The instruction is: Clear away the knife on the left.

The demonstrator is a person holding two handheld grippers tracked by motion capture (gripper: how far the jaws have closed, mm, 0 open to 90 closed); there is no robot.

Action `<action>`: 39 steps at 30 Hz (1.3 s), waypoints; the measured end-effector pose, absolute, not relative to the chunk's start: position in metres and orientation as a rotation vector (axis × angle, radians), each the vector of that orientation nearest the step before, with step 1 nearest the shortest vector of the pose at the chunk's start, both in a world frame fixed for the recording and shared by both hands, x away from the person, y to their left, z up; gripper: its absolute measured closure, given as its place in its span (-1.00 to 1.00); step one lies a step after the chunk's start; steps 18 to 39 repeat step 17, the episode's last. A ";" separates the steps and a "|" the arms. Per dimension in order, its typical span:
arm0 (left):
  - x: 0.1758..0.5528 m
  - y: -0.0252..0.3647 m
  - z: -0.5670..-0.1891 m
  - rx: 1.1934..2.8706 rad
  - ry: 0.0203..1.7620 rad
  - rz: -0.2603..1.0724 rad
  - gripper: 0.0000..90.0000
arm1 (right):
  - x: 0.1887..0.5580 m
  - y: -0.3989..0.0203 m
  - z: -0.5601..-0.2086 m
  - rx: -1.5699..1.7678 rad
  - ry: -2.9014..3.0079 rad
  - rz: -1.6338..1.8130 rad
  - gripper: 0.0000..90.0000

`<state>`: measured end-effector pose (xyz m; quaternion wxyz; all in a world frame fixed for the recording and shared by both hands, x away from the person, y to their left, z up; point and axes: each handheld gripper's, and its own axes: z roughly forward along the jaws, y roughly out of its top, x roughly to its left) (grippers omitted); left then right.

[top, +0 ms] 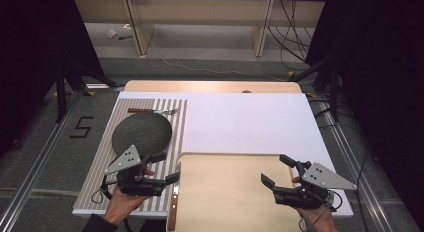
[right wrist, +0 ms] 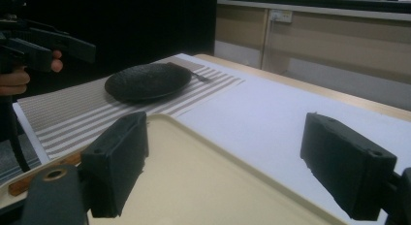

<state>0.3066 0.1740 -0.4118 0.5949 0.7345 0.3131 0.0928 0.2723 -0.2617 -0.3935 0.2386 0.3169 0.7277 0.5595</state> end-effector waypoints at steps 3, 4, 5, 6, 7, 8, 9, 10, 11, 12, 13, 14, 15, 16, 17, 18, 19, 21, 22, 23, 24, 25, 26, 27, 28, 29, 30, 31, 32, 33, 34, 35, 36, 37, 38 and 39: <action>0.307 0.173 -0.412 1.715 0.727 0.209 -0.65 | 0.272 -0.262 -0.393 0.867 1.994 1.532 -0.59; 0.307 0.172 -0.413 1.719 0.728 0.207 -0.65 | 0.272 -0.261 -0.393 0.866 1.994 1.532 -0.59; 0.307 0.172 -0.413 1.719 0.729 0.207 -0.65 | 0.272 -0.261 -0.393 0.866 1.993 1.533 -0.59; 0.307 0.172 -0.413 1.719 0.729 0.206 -0.65 | 0.272 -0.262 -0.393 0.867 1.993 1.532 -0.59; 0.307 0.172 -0.413 1.719 0.731 0.204 -0.65 | 0.272 -0.262 -0.393 0.867 1.993 1.532 -0.59; 0.307 0.172 -0.413 1.720 0.733 0.200 -0.65 | 0.272 -0.262 -0.393 0.867 1.993 1.532 -0.59; 0.307 0.172 -0.413 1.722 0.730 0.200 -0.65 | 0.272 -0.262 -0.393 0.867 1.994 1.532 -0.59; 0.307 0.171 -0.413 1.723 0.732 0.198 -0.65 | 0.272 -0.262 -0.394 0.866 1.994 1.531 -0.59; 0.307 0.171 -0.413 1.725 0.731 0.198 -0.65 | 0.272 -0.262 -0.394 0.867 1.994 1.532 -0.59; 0.307 0.171 -0.413 1.726 0.731 0.197 -0.65 | 0.272 -0.262 -0.394 0.867 1.994 1.532 -0.59; 0.307 0.171 -0.413 1.728 0.728 0.196 -0.65 | 0.272 -0.262 -0.393 0.866 1.994 1.531 -0.59; 0.307 0.170 -0.413 1.729 0.728 0.197 -0.65 | 0.272 -0.261 -0.393 0.866 1.994 1.533 -0.59; 0.307 0.170 -0.413 1.730 0.729 0.197 -0.65 | 0.272 -0.261 -0.393 0.866 1.994 1.533 -0.59; 0.307 0.170 -0.413 1.730 0.729 0.196 -0.65 | 0.272 -0.261 -0.394 0.865 1.994 1.532 -0.59; 0.307 0.170 -0.413 1.730 0.732 0.193 -0.65 | 0.272 -0.262 -0.393 0.865 1.995 1.532 -0.59; 0.307 0.170 -0.413 1.730 0.732 0.193 -0.65 | 0.272 -0.262 -0.393 0.865 1.995 1.532 -0.59; 0.307 0.170 -0.413 1.730 0.732 0.193 -0.65 | 0.272 -0.262 -0.393 0.865 1.995 1.532 -0.59; 0.307 0.170 -0.413 1.730 0.732 0.193 -0.65 | 0.272 -0.262 -0.393 0.865 1.995 1.532 -0.59; 0.307 0.170 -0.413 1.730 0.732 0.193 -0.65 | 0.272 -0.262 -0.393 0.865 1.995 1.532 -0.59; 0.307 0.170 -0.413 1.730 0.732 0.193 -0.65 | 0.272 -0.262 -0.393 0.865 1.995 1.532 -0.59; 0.307 0.170 -0.413 1.730 0.732 0.193 -0.65 | 0.272 -0.262 -0.393 0.865 1.995 1.532 -0.59; 0.307 0.170 -0.413 1.730 0.732 0.193 -0.65 | 0.272 -0.262 -0.393 0.865 1.995 1.532 -0.59; 0.307 0.170 -0.413 1.730 0.732 0.193 -0.65 | 0.272 -0.262 -0.393 0.865 1.995 1.532 -0.59; 0.307 0.170 -0.413 1.730 0.732 0.193 -0.65 | 0.272 -0.262 -0.393 0.865 1.995 1.532 -0.59; 0.307 0.170 -0.413 1.730 0.732 0.193 -0.65 | 0.272 -0.262 -0.393 0.865 1.995 1.532 -0.59; 0.307 0.170 -0.413 1.730 0.732 0.193 -0.65 | 0.272 -0.262 -0.393 0.865 1.995 1.532 -0.59; 0.307 0.170 -0.413 1.730 0.732 0.193 -0.65 | 0.272 -0.262 -0.393 0.865 1.995 1.532 -0.59; 0.307 0.170 -0.413 1.730 0.732 0.193 -0.65 | 0.272 -0.262 -0.393 0.865 1.995 1.532 -0.59; 0.307 0.170 -0.413 1.730 0.732 0.193 -0.65 | 0.272 -0.262 -0.393 0.865 1.995 1.532 -0.59; 0.307 0.170 -0.413 1.730 0.732 0.193 -0.65 | 0.272 -0.262 -0.393 0.865 1.995 1.532 -0.59; 0.307 0.170 -0.413 1.730 0.732 0.193 -0.65 | 0.272 -0.262 -0.393 0.865 1.995 1.532 -0.59; 0.307 0.170 -0.413 1.730 0.732 0.193 -0.65 | 0.272 -0.262 -0.393 0.865 1.995 1.532 -0.59; 0.307 0.170 -0.413 1.730 0.732 0.193 -0.65 | 0.272 -0.262 -0.393 0.865 1.995 1.532 -0.59; 0.307 0.170 -0.413 1.730 0.732 0.193 -0.65 | 0.272 -0.262 -0.393 0.865 1.995 1.532 -0.59; 0.307 0.170 -0.413 1.730 0.732 0.193 -0.65 | 0.272 -0.262 -0.393 0.865 1.995 1.532 -0.59; 0.307 0.170 -0.413 1.730 0.732 0.193 -0.65 | 0.272 -0.262 -0.393 0.865 1.995 1.532 -0.59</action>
